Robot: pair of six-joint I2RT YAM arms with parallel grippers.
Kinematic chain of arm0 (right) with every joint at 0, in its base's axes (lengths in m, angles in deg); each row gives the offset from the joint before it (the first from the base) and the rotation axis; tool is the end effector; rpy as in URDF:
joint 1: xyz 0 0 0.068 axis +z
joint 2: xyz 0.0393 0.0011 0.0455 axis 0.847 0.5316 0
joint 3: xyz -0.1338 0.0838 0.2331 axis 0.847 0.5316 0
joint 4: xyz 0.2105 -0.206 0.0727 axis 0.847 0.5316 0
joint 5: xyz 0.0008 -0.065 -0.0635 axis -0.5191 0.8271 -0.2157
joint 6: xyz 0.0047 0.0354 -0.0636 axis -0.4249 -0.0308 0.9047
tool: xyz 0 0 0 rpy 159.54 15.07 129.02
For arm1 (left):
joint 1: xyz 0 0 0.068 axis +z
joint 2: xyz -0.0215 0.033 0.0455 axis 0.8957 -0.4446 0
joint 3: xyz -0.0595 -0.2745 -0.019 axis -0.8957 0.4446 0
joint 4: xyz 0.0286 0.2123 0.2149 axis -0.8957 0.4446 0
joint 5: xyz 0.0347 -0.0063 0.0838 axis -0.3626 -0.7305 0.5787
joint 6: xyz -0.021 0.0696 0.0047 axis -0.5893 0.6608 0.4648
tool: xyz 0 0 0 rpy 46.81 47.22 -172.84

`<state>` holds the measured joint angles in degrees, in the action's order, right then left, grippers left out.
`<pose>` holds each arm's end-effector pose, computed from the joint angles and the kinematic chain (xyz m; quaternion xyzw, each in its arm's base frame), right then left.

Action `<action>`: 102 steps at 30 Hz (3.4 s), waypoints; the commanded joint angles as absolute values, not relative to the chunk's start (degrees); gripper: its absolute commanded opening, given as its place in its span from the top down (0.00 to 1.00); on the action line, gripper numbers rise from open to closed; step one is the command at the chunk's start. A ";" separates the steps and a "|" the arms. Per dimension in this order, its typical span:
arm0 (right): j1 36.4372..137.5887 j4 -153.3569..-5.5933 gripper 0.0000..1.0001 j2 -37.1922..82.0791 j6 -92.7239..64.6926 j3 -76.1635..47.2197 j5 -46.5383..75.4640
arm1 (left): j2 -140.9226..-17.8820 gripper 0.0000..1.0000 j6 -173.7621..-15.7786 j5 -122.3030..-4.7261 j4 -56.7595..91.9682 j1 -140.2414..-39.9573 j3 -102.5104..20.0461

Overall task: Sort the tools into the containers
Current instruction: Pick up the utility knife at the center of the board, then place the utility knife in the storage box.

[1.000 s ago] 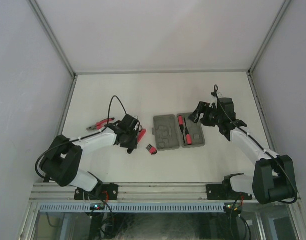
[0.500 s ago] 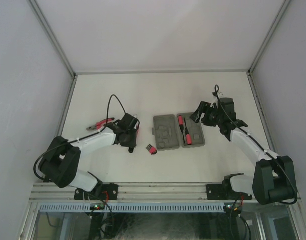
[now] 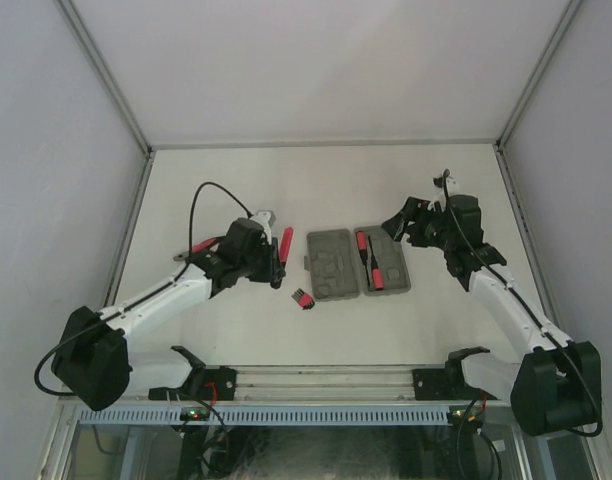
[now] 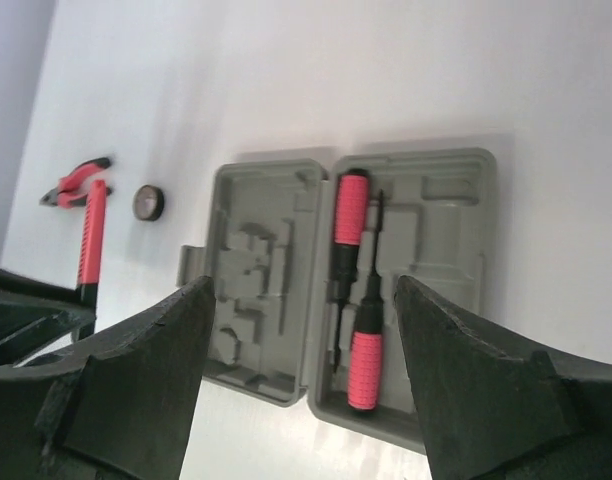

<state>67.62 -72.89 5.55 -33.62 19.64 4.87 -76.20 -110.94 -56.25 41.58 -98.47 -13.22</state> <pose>0.2981 0.0693 0.2375 0.0499 0.8574 0.2770 0.4308 0.2512 -0.1762 0.1874 0.0613 0.9374 -0.1850 0.2885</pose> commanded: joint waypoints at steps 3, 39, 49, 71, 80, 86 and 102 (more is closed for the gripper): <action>67.38 -83.74 0.26 3.74 -34.71 18.46 -12.02 | -70.87 0.95 -111.07 -63.10 33.75 -98.58 -17.69; 79.50 -120.57 0.30 5.26 -58.66 7.35 -23.15 | -71.89 1.00 -132.29 -96.08 -6.52 -99.50 -30.49; 80.87 -120.64 0.36 4.87 -57.94 7.28 -23.35 | -72.43 1.00 -133.98 -97.89 -9.32 -99.76 -29.85; 81.17 -122.70 0.55 5.76 -59.54 6.24 -23.97 | -74.49 1.00 -134.08 -100.56 -9.76 -101.21 -30.32; 81.46 -121.56 0.88 5.58 -58.95 6.10 -24.27 | -74.54 0.93 -134.10 -100.03 -9.14 -101.22 -30.20; 81.47 -116.53 1.00 3.75 -55.43 6.14 -21.92 | -72.55 0.67 -127.94 -96.90 -1.09 -101.13 -30.75; 81.67 -96.68 1.00 -0.10 -43.61 4.10 -13.54 | -69.35 0.50 -117.01 -90.82 14.86 -97.25 -32.12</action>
<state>81.22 -105.61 2.20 -49.94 8.17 -19.00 -71.61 -121.36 -94.21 10.15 -99.15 -28.37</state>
